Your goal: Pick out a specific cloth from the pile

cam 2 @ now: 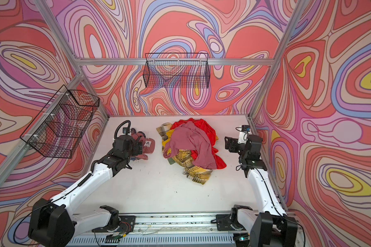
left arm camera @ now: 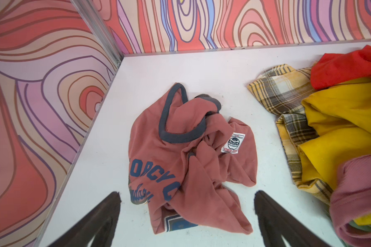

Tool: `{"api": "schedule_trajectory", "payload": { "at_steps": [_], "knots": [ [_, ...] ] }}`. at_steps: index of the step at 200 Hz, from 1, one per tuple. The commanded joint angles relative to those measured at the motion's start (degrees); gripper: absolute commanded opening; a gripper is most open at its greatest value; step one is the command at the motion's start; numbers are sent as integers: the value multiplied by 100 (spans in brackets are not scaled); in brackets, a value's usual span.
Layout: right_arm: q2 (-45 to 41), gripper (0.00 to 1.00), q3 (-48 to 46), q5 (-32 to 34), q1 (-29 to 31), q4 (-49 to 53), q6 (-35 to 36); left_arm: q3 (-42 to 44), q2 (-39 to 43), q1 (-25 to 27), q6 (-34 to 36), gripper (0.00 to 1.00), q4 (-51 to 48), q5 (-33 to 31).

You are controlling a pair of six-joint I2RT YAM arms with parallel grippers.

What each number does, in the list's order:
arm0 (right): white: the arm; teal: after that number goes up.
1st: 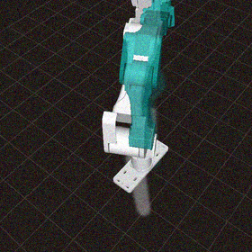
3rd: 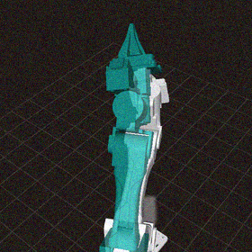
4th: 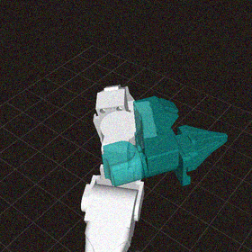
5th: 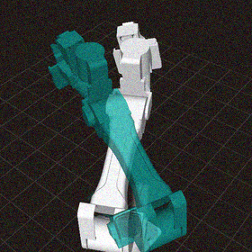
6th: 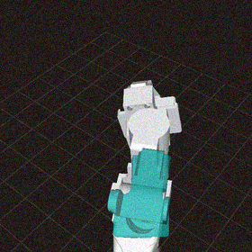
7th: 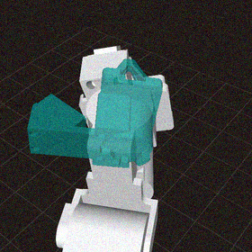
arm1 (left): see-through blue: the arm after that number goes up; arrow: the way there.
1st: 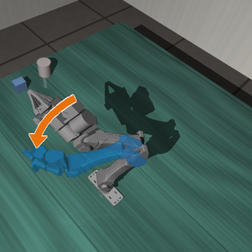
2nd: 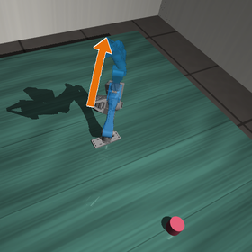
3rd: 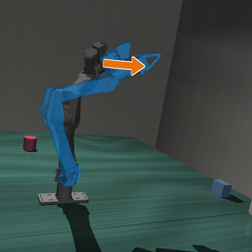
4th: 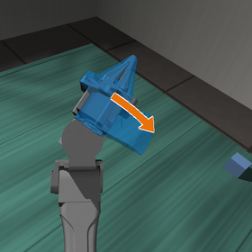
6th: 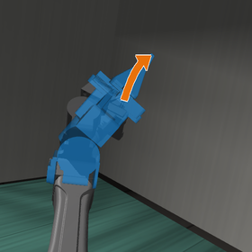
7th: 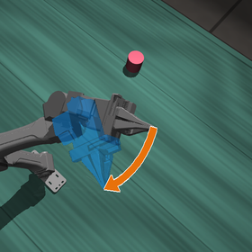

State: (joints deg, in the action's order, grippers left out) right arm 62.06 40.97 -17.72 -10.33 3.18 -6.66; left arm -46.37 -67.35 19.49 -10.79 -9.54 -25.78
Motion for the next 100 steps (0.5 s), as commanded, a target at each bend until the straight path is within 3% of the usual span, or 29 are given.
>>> {"api": "schedule_trajectory", "payload": {
  "at_steps": [1,52,100],
  "knots": [
    [78,84,-287,8,-49,-816,-504,173,261,13,-91,100,121,-340],
    [29,88,-1339,1145,-69,-2449,-1110,730,829,13,-115,100,291,-653],
    [898,88,-1739,1378,-74,-3645,-437,1175,1101,11,-41,100,500,-939]
  ]
}}
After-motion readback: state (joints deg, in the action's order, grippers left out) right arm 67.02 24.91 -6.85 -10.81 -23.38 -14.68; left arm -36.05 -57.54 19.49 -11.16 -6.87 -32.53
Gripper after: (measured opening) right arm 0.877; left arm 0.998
